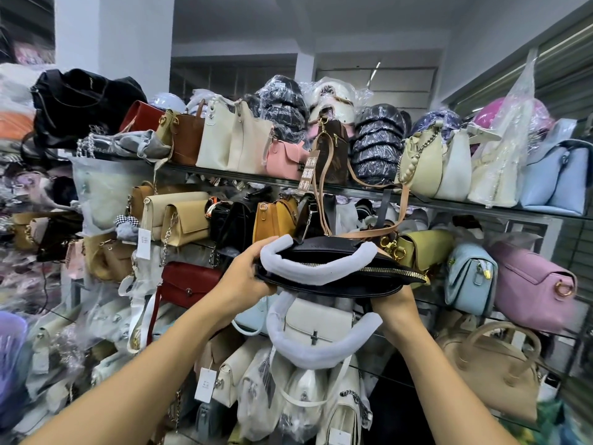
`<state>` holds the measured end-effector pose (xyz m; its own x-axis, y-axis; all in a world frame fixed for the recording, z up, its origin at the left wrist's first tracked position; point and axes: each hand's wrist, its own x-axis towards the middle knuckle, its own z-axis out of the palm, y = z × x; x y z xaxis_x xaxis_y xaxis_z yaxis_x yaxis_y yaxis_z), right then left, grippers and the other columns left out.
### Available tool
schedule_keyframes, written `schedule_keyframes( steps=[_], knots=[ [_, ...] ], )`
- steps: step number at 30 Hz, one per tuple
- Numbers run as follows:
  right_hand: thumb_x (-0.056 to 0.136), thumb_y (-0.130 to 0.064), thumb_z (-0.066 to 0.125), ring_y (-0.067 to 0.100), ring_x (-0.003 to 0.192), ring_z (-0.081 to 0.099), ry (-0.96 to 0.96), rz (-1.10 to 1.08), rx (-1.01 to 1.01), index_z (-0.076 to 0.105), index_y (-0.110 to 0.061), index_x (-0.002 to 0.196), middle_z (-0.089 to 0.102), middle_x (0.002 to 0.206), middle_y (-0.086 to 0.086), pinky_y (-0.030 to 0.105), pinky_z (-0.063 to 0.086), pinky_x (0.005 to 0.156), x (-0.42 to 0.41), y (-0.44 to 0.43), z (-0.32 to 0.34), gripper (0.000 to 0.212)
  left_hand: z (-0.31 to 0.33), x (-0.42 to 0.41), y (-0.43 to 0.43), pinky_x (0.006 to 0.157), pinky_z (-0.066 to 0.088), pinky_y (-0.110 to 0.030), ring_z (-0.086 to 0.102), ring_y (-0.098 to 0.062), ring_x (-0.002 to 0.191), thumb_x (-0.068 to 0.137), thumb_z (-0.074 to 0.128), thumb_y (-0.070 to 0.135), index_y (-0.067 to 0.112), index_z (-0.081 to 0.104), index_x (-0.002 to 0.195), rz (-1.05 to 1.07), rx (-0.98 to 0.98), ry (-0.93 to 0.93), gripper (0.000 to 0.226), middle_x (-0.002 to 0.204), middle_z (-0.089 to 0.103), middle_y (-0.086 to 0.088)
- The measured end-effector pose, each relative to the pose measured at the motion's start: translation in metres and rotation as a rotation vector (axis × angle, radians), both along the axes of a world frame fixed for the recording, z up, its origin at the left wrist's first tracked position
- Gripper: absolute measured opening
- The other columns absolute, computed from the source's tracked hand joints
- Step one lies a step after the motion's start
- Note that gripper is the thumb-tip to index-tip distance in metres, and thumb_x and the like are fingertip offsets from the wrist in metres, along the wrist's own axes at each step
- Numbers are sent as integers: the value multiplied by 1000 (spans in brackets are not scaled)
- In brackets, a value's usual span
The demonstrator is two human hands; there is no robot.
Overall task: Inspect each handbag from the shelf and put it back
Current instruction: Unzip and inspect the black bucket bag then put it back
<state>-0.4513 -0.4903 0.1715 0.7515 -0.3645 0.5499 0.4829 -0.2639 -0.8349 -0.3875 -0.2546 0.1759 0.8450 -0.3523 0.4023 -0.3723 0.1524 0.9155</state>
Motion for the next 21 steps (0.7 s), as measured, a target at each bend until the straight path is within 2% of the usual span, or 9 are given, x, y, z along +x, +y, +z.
schedule_keyframes(
  steps=[2, 4, 6, 9, 11, 12, 14, 18, 21],
  knots=[
    [88, -4, 61, 25, 109, 65, 41, -28, 75, 66, -16, 122, 71, 122, 10, 40, 52, 95, 2, -7, -4, 37, 6, -6, 10, 98, 55, -30, 64, -10, 120, 81, 51, -31, 18, 50, 145, -65, 36, -49, 81, 137, 63, -7],
    [92, 12, 57, 32, 107, 61, 156, -93, 189, 55, 1, 135, 63, 129, 24, 39, 49, 88, 8, -17, -9, 44, 10, -10, 18, 106, 51, -42, 61, -21, 126, 87, 56, -21, 28, 48, 146, -167, 36, -86, 77, 139, 63, 0],
    [92, 10, 59, 41, 117, 60, 210, -90, 264, 45, 6, 142, 60, 126, 22, 38, 50, 81, 8, -18, -13, 53, 17, -16, 19, 105, 50, -36, 61, -17, 126, 88, 67, -3, 32, 51, 145, -236, 58, -63, 68, 138, 64, 4],
    [71, -33, 64, 30, 113, 64, 112, 58, 260, 64, -14, 125, 69, 121, 10, 40, 52, 94, -6, -3, -8, 57, 24, -23, 15, 95, 50, -21, 61, -6, 123, 87, 75, 27, 25, 58, 139, -182, 150, -137, 55, 133, 67, 12],
    [86, -21, 61, 25, 102, 66, 66, 142, 234, 68, -21, 110, 73, 110, 7, 37, 52, 91, -12, 3, -6, 25, 23, -23, 10, 95, 46, -24, 64, -13, 116, 76, 78, 58, 13, 70, 126, -123, 129, -135, 68, 125, 71, 5],
    [96, -8, 56, 23, 95, 65, 61, 134, 204, 68, -22, 105, 74, 101, 3, 34, 52, 86, -11, 2, -7, 21, 22, -22, 7, 94, 46, -31, 65, -18, 109, 64, 78, 72, 12, 76, 116, -99, 94, -94, 80, 118, 73, 0],
    [100, 10, 47, 18, 88, 64, 90, 76, 119, 69, -23, 103, 76, 88, -8, 29, 52, 78, -7, -4, -11, 40, 24, -22, 3, 96, 46, -40, 66, -18, 104, 51, 72, 88, 21, 82, 101, -46, 84, -21, 84, 110, 77, -1],
    [101, 13, 44, 11, 82, 64, 131, 78, 115, 68, -20, 97, 72, 87, -5, 17, 53, 69, -10, -7, -9, 40, 33, -29, -2, 88, 45, -36, 63, -14, 93, 62, 62, 80, 14, 83, 96, -31, 104, 109, 77, 96, 78, 1],
    [104, 9, 39, 13, 72, 53, 144, 78, 250, 60, -15, 82, 59, 79, 3, 13, 49, 56, -13, -8, -9, 39, 38, -37, -3, 92, 47, -36, 64, -14, 101, 68, 54, 78, 17, 83, 99, -38, 189, 75, 73, 105, 78, 2]
  ],
)
